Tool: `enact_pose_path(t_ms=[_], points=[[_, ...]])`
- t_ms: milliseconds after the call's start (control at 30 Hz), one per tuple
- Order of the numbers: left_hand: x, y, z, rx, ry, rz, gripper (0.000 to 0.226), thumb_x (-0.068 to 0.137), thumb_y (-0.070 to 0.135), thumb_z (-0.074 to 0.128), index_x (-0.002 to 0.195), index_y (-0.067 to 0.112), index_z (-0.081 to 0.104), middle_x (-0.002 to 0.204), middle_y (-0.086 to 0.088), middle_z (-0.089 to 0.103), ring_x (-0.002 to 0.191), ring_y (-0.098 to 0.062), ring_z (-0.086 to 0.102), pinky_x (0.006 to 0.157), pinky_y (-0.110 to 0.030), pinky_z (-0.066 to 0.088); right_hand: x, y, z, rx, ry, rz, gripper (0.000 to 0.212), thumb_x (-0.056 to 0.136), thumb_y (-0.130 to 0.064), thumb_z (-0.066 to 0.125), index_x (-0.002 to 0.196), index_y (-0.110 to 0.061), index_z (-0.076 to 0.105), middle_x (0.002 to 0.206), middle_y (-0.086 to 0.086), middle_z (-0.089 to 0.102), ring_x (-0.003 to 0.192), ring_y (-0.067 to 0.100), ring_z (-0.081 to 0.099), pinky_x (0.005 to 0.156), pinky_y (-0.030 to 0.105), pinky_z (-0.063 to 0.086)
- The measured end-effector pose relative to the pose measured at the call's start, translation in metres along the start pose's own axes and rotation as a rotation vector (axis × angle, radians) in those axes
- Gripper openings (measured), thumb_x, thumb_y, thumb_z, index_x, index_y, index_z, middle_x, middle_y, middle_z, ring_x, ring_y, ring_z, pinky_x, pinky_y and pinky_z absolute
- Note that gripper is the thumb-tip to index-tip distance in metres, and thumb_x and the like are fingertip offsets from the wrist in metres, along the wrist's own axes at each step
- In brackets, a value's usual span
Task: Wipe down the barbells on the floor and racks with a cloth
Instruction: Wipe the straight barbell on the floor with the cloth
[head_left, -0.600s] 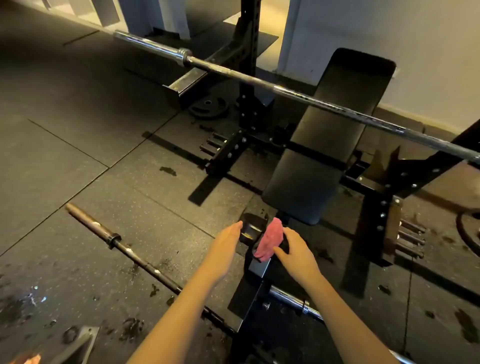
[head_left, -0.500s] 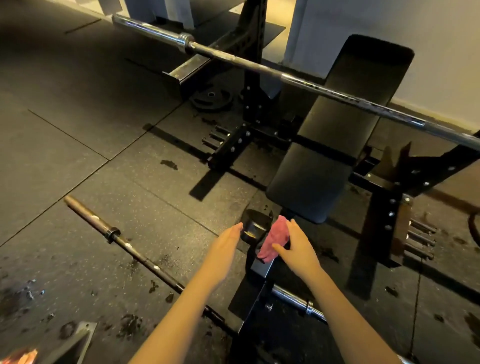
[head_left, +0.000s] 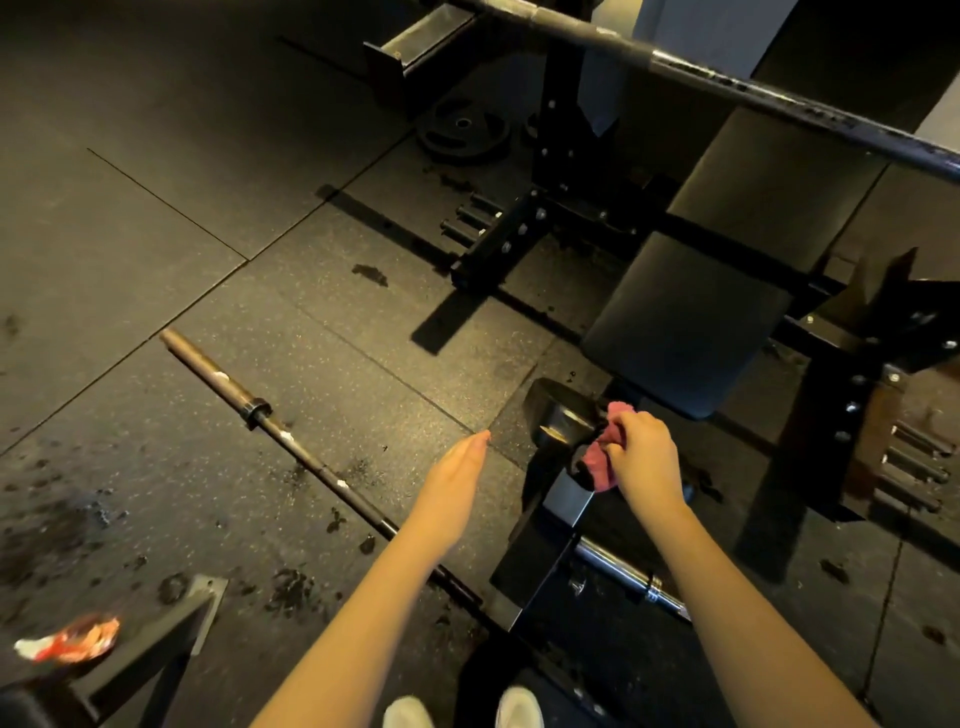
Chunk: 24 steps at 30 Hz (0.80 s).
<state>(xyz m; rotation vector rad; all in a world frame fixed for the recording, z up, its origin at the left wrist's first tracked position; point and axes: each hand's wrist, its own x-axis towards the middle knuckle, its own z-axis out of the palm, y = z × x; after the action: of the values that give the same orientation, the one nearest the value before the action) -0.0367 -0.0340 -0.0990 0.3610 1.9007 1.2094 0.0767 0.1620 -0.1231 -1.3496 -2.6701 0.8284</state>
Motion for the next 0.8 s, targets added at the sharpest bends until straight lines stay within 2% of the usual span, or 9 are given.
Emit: enact_pose_path(t_ms=[67,167,200,267,300,367,467,633,800], points=[[0.0,-0.003,-0.008,0.037,-0.005,0.012,0.047,0.105,0.037,0.024,0.146,0.018,0.039,0.148,0.005,0.041,0.134,-0.005,0.035,0.105,-0.017,0.022,-0.004,-0.012,-0.004,-0.007,0.02,0.003,0.033,0.088,0.0,0.058,0.12,-0.005,0.06,0.113,0.012,0.059,0.111,0.025,0.054,0.089,0.029,0.041],[0.001,-0.01,-0.027,0.027,-0.01,-0.004,0.049,0.104,0.038,0.025,0.146,0.018,0.039,0.147,0.005,0.041,0.134,-0.006,0.035,0.105,-0.016,0.021,-0.022,-0.043,-0.001,0.079,0.004,-0.041,0.02,0.088,0.008,0.055,0.106,0.001,0.06,0.097,0.01,0.057,0.092,-0.001,0.056,0.074,0.003,0.034],[0.001,-0.011,-0.035,0.014,-0.009,-0.015,0.05,0.104,0.04,0.025,0.146,0.018,0.039,0.148,0.005,0.041,0.135,-0.006,0.035,0.106,-0.017,0.022,-0.029,-0.056,0.004,0.091,0.015,-0.048,0.019,0.087,0.009,0.056,0.103,0.002,0.061,0.095,0.01,0.055,0.089,0.003,0.055,0.071,0.004,0.032],[0.003,-0.015,-0.055,0.002,-0.01,-0.038,0.051,0.103,0.042,0.027,0.146,0.018,0.04,0.148,0.004,0.041,0.135,-0.008,0.036,0.109,-0.02,0.022,-0.037,-0.078,0.018,0.105,0.041,-0.056,0.021,0.086,0.006,0.059,0.106,0.002,0.064,0.103,0.013,0.053,0.1,0.024,0.051,0.075,0.014,0.027],[0.004,-0.017,-0.068,0.008,-0.011,-0.049,0.05,0.103,0.041,0.028,0.145,0.017,0.04,0.148,0.003,0.041,0.135,-0.008,0.036,0.111,-0.022,0.022,-0.04,-0.091,0.025,0.13,0.047,-0.055,0.021,0.087,0.004,0.059,0.107,0.001,0.065,0.105,0.012,0.052,0.104,0.027,0.048,0.079,0.015,0.025],[0.004,-0.021,-0.094,0.017,-0.006,-0.067,0.048,0.104,0.038,0.029,0.144,0.015,0.041,0.148,0.002,0.041,0.136,-0.01,0.035,0.111,-0.023,0.021,-0.045,-0.119,0.04,0.163,0.041,-0.046,0.019,0.089,0.0,0.058,0.108,0.0,0.064,0.109,0.01,0.053,0.107,0.025,0.047,0.083,0.015,0.024],[0.002,-0.031,-0.137,0.028,0.019,-0.077,0.046,0.104,0.034,0.033,0.144,0.014,0.041,0.148,0.002,0.04,0.137,-0.011,0.034,0.11,-0.02,0.02,-0.052,-0.159,0.064,0.241,-0.012,-0.008,0.015,0.094,-0.004,0.056,0.107,-0.001,0.062,0.1,0.009,0.061,0.093,0.021,0.055,0.071,0.017,0.03],[-0.003,-0.056,-0.21,0.02,0.079,-0.125,0.046,0.104,0.033,0.034,0.145,0.014,0.039,0.148,0.003,0.039,0.138,-0.01,0.033,0.106,-0.017,0.019,-0.055,-0.215,0.114,0.29,-0.119,0.064,0.015,0.093,-0.011,0.058,0.105,-0.003,0.063,0.097,0.015,0.068,0.091,0.031,0.063,0.072,0.033,0.044],[0.009,-0.073,-0.273,-0.011,0.174,-0.198,0.045,0.104,0.031,0.035,0.145,0.013,0.038,0.148,0.002,0.039,0.138,-0.011,0.032,0.104,-0.016,0.02,-0.034,-0.268,0.153,0.315,-0.18,0.064,0.014,0.09,-0.009,0.063,0.101,0.0,0.064,0.095,0.015,0.068,0.089,0.028,0.062,0.066,0.026,0.035]])
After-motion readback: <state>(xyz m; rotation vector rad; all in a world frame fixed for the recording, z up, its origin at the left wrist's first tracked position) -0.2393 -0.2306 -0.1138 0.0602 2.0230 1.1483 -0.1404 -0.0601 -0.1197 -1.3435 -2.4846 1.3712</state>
